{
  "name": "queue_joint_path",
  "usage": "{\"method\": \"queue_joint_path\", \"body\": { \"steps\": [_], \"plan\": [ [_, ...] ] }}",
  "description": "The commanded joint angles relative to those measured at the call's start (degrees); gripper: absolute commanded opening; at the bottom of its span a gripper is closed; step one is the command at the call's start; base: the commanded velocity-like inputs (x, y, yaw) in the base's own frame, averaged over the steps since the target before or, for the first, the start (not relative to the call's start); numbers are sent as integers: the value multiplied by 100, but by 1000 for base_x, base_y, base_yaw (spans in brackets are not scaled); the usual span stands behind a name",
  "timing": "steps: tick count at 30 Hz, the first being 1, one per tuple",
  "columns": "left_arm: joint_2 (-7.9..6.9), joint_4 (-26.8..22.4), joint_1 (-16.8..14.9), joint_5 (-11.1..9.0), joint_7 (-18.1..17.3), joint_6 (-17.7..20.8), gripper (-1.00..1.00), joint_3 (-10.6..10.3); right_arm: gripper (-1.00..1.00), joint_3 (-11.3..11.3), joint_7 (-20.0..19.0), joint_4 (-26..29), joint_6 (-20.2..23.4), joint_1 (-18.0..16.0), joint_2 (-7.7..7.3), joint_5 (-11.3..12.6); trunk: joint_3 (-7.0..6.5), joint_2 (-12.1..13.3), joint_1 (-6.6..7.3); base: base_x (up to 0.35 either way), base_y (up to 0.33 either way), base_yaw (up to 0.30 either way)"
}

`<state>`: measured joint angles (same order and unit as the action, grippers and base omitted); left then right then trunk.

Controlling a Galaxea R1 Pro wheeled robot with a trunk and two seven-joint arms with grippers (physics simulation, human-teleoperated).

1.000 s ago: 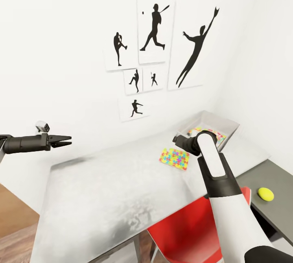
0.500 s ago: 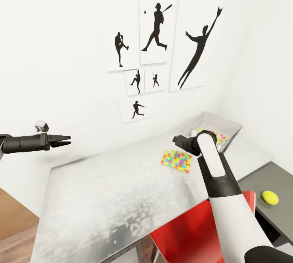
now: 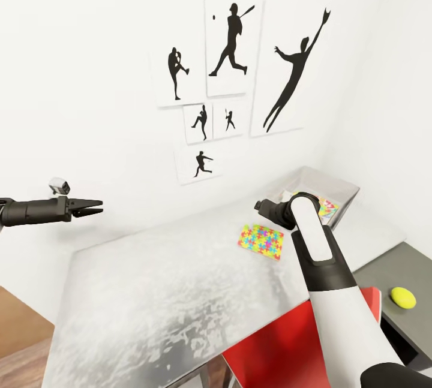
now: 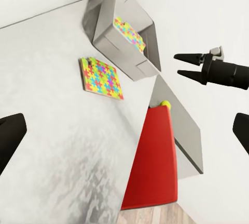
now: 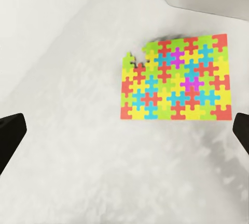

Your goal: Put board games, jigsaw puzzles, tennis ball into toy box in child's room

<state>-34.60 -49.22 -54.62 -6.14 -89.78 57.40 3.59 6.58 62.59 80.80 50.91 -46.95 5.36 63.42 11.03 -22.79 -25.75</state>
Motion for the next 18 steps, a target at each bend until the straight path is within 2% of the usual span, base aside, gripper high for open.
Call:
{"method": "queue_joint_path", "body": {
  "steps": [1,9,18],
  "plan": [
    [-4,0,-5,-1,-22,61,100,-3,100,1,60,5,33,-7,0,47,12,-12,-4,14,0,0],
    [-11,-2,-5,-2,-22,61,100,-6,100,1,61,6,33,-7,1,47,2,-12,-4,4,0,0],
    [-12,-5,-5,-2,-22,61,100,-4,100,1,63,6,33,-7,7,47,-68,-12,-4,0,0,0]
  ]
}}
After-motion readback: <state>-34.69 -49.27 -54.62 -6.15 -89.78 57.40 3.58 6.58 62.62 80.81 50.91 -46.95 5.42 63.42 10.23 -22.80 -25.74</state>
